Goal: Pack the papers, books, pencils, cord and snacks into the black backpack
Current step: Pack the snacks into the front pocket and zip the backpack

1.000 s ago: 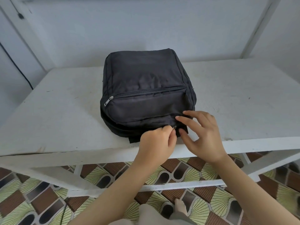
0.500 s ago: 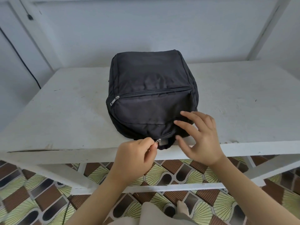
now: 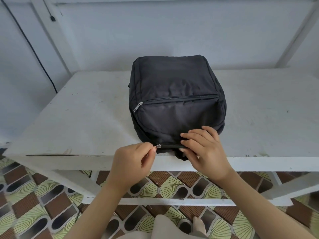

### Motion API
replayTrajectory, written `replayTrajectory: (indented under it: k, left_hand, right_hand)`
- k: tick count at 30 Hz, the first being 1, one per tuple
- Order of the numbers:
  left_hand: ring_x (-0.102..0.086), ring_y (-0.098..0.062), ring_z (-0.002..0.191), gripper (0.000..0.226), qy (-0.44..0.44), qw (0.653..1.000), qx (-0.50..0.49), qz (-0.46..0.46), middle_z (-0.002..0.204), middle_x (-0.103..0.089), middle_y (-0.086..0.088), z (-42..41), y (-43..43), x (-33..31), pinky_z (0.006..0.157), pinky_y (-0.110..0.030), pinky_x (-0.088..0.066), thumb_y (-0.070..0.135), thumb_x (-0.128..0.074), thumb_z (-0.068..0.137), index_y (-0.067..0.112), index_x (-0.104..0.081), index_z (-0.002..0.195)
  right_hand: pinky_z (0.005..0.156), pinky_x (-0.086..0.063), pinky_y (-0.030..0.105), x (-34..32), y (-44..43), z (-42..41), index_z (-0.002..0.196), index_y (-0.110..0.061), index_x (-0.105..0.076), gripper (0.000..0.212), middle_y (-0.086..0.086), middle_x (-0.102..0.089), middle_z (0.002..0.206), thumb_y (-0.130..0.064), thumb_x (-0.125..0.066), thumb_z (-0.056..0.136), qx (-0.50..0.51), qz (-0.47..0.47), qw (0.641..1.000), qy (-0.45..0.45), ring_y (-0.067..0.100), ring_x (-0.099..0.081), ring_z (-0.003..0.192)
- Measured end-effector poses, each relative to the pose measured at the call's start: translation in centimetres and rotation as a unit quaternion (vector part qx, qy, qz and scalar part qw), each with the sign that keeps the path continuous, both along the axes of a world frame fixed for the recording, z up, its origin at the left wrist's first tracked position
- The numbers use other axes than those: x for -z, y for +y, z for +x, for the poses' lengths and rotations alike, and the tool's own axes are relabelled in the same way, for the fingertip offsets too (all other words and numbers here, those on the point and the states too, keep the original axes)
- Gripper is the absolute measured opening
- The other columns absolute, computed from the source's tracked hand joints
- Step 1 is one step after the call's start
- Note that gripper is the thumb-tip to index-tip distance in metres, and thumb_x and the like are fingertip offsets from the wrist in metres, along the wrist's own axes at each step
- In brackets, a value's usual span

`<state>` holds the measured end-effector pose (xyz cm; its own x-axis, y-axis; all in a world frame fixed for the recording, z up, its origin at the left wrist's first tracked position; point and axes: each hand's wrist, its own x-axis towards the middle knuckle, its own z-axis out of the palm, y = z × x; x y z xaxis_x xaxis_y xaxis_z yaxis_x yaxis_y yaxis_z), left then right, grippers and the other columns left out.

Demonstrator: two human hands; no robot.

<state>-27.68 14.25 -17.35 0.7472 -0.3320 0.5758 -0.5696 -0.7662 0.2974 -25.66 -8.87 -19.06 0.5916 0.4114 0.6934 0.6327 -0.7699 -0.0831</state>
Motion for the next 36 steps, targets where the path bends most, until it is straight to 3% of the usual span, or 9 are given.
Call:
replayTrajectory:
  k: [2,4,6,11,15,27,36]
  left_hand:
    - [-0.033,-0.005,0.041,0.032,-0.014,1.000,0.010,-0.005,0.048,-0.044,0.006,-0.3,0.1,0.1,0.040,-0.015,-0.024,0.021,-0.047,0.091,0.011,-0.061,0.064]
    - [-0.034,-0.006,0.041,0.033,-0.026,0.999,0.023,-0.012,0.048,-0.045,0.006,-0.4,-0.1,0.1,0.037,-0.020,-0.028,0.019,-0.047,0.092,0.009,-0.061,0.064]
    - [-0.036,-0.007,0.041,0.032,-0.034,0.999,0.032,-0.009,0.049,-0.046,0.005,-0.2,0.1,0.2,0.036,-0.022,-0.031,0.019,-0.047,0.092,0.009,-0.062,0.066]
    - [-0.032,-0.003,0.044,0.029,-0.019,0.999,0.024,0.009,0.052,-0.045,0.009,0.8,2.0,-0.2,0.042,-0.013,-0.023,0.022,-0.047,0.092,0.011,-0.064,0.072]
    - [-0.029,-0.002,0.044,0.028,0.000,1.000,-0.006,0.015,0.054,-0.039,0.015,2.4,4.3,0.2,0.046,-0.007,-0.017,0.025,-0.047,0.092,0.012,-0.064,0.074]
    - [-0.034,-0.009,0.042,0.023,0.048,0.994,-0.101,-0.009,0.048,-0.041,0.005,9.5,8.3,-0.3,0.043,-0.023,-0.027,0.020,-0.052,0.091,0.011,-0.056,0.069]
    - [-0.044,-0.022,0.053,0.024,0.133,0.978,-0.156,-0.032,0.053,-0.048,-0.001,14.1,8.0,-1.5,0.048,-0.024,-0.029,0.022,-0.054,0.092,0.009,-0.063,0.073]
  right_hand:
    - [0.105,-0.031,0.039,-0.8,1.0,-0.2,0.093,-0.015,-0.072,0.022,-0.001,-0.069,0.110,-0.033,-0.064,0.084,0.008,0.011,1.000,0.000,0.018,-0.058,0.107]
    - [0.107,-0.030,0.044,-1.4,2.5,-0.3,0.111,-0.019,-0.069,0.035,-0.002,-0.065,0.119,-0.040,-0.066,0.083,0.016,-0.017,1.000,-0.002,0.018,-0.055,0.116]
    - [0.108,-0.027,0.047,-1.4,3.8,-0.1,0.117,-0.020,-0.066,0.036,-0.003,-0.064,0.121,-0.037,-0.066,0.085,0.020,-0.041,0.999,-0.016,0.018,-0.053,0.119]
    - [0.108,-0.027,0.045,-0.2,4.6,0.3,0.085,-0.015,-0.071,0.010,-0.005,-0.071,0.103,-0.017,-0.061,0.086,0.020,-0.028,0.999,-0.041,0.018,-0.063,0.105]
    - [0.107,-0.028,0.044,0.1,4.6,0.0,0.086,-0.015,-0.070,0.012,-0.005,-0.071,0.103,-0.016,-0.058,0.086,0.019,-0.026,0.999,-0.034,0.019,-0.063,0.105]
    - [0.105,-0.030,0.041,0.1,4.9,-0.3,0.082,-0.014,-0.069,0.018,-0.004,-0.072,0.100,-0.021,-0.055,0.089,0.037,-0.007,0.999,-0.039,0.017,-0.064,0.104]
    - [0.108,-0.026,0.039,0.2,4.9,-0.5,0.082,-0.015,-0.069,0.017,-0.006,-0.072,0.101,-0.022,-0.055,0.089,0.042,-0.003,0.998,-0.036,0.014,-0.063,0.106]
